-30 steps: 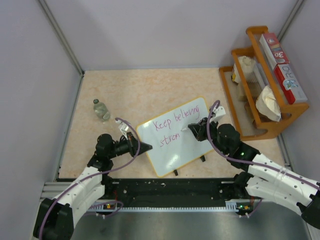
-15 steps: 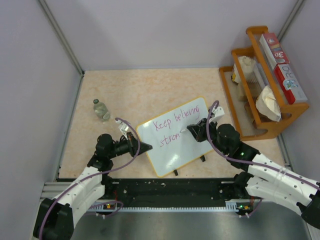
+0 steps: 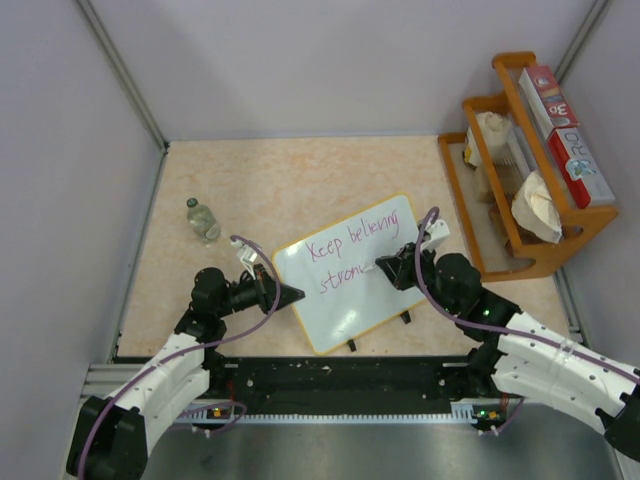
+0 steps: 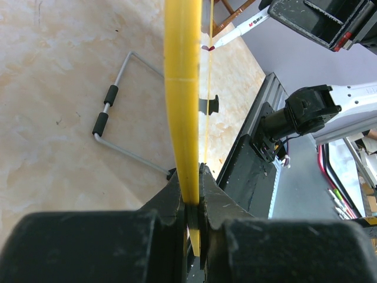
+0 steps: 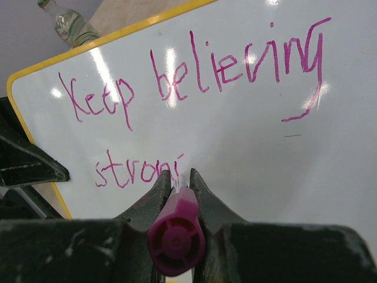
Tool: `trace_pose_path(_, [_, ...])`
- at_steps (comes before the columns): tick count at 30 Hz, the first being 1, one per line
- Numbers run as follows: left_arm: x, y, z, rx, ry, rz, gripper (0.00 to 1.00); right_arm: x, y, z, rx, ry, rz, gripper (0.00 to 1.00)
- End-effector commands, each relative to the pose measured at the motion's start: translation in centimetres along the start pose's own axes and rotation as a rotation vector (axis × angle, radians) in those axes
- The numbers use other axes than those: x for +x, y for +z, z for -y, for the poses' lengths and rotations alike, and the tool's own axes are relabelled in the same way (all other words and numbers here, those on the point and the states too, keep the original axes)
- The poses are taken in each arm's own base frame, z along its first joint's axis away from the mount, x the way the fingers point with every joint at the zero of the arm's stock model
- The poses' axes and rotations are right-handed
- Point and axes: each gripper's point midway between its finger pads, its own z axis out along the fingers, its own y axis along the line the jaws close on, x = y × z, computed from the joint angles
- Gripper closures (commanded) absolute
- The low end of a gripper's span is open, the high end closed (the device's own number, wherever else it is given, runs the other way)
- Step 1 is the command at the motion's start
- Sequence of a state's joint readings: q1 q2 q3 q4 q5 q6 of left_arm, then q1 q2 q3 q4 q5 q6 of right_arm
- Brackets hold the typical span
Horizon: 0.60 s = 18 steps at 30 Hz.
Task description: Write a sentence on the whiteboard
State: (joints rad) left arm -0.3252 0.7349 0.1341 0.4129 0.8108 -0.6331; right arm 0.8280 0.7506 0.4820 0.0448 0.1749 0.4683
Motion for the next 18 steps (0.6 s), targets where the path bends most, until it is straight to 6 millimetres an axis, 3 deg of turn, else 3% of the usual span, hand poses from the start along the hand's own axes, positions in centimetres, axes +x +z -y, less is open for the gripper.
trace_pose_path(1, [2.6,-0.4,-1.1,-0.002,0.080,-0.074,1.00,-0.7,-0.1,0.9,0.048,0.001,0.027,1.00])
trace_pose_path(12, [2.5,-0.4,-1.1,-0.001,0.082,-0.072,1.00,-3.7,0.1,0.4,0.068,-0.004,0.096,1.00])
trace_pose_path(18, [2.6,-0.4,-1.1,-0.001,0.081,-0.074,1.00,-4.4,0.2,0.0,0.058,-0.003,0.113,1.00])
